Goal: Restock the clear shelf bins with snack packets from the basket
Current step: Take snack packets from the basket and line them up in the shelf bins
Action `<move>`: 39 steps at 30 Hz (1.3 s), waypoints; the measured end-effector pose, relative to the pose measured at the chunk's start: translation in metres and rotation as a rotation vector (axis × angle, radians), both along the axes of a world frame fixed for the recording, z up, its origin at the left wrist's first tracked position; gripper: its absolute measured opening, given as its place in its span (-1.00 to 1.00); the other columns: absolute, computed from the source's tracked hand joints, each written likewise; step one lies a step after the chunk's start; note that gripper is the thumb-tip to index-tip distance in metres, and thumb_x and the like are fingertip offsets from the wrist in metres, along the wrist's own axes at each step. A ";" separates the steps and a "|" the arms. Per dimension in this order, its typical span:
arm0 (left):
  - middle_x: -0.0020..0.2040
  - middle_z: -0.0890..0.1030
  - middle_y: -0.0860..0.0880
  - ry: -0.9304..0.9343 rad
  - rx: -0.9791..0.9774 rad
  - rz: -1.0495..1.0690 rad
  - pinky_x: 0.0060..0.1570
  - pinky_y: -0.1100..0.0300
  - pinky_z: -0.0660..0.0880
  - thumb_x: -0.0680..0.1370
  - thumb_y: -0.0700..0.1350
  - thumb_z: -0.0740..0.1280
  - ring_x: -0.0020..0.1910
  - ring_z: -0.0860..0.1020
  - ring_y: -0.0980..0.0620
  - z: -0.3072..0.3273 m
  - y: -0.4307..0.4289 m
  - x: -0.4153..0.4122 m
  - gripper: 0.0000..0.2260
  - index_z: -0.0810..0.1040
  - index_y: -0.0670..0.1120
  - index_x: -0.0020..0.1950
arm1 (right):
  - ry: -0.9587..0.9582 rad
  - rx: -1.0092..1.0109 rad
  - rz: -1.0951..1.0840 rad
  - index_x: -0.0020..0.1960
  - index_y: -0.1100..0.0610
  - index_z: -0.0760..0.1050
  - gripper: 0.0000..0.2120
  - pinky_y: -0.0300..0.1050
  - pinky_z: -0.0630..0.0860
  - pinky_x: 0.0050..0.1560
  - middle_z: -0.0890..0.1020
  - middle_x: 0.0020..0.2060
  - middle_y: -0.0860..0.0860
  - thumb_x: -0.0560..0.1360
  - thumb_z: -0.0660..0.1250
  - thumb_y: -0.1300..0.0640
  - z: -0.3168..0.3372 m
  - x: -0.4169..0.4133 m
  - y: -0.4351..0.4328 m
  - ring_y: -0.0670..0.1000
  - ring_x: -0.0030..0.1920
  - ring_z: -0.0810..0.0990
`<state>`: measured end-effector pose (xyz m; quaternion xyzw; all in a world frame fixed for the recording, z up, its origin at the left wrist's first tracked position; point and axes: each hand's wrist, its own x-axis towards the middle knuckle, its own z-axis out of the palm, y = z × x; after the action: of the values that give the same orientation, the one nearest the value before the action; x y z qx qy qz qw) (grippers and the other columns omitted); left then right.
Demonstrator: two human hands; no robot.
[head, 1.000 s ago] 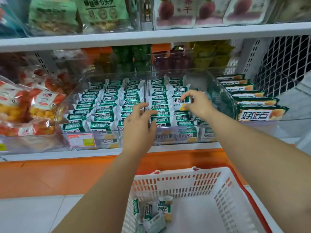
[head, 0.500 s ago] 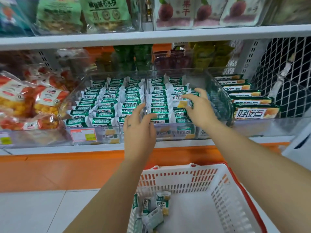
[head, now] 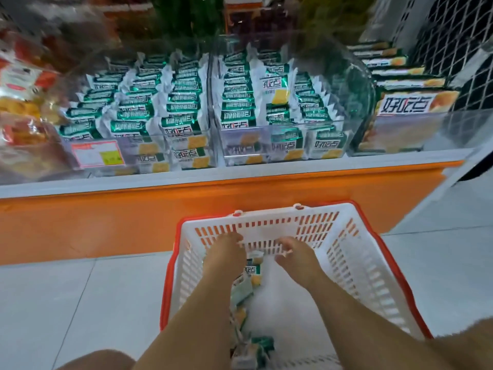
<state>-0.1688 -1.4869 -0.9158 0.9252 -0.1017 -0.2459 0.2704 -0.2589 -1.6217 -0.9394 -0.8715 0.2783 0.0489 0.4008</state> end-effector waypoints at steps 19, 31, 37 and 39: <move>0.27 0.50 -0.04 0.269 0.106 0.101 0.18 0.08 0.48 0.56 -0.22 0.21 0.18 0.50 -0.04 -0.095 -0.012 0.021 -0.65 0.44 0.00 0.34 | 0.189 -0.160 0.152 0.11 0.09 0.53 -0.82 -0.12 0.53 0.07 0.61 0.02 0.02 0.55 0.24 0.11 -0.121 0.064 0.002 0.02 0.00 0.58; 0.21 0.54 -0.05 0.086 -0.438 0.163 -0.14 0.18 0.44 0.57 -0.09 0.30 -0.01 0.54 -0.02 0.069 -0.015 0.006 -0.66 0.43 -0.06 0.35 | -0.160 0.062 0.057 -0.11 0.02 0.44 -0.86 -0.01 0.59 -0.18 0.58 -0.09 0.06 0.54 0.31 0.24 0.091 0.037 -0.031 0.11 -0.11 0.61; -0.05 0.63 -0.09 0.330 -0.849 0.181 0.01 -0.03 0.52 0.54 -0.17 0.35 -0.08 0.60 -0.06 0.139 -0.004 -0.004 -0.78 0.47 -0.02 0.17 | -0.429 0.219 0.067 0.10 -0.01 0.32 -0.77 -0.31 0.47 -0.38 0.55 0.07 0.04 0.56 0.27 0.25 0.182 0.009 -0.029 -0.04 -0.22 0.59; -0.17 0.63 -0.02 0.252 -0.883 0.164 -0.01 -0.02 0.55 0.56 -0.16 0.33 -0.20 0.60 0.01 0.161 -0.006 -0.006 -0.87 0.49 -0.02 0.09 | -0.485 0.223 0.162 0.13 -0.07 0.31 -0.71 -0.30 0.57 -0.26 0.47 0.05 -0.09 0.56 0.25 0.27 0.205 0.002 -0.027 -0.11 -0.12 0.57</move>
<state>-0.1748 -1.4930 -0.7551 0.6895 -0.0893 -0.2673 0.6672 -0.2570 -1.6488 -0.7347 -0.8276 0.0968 -0.0989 0.5440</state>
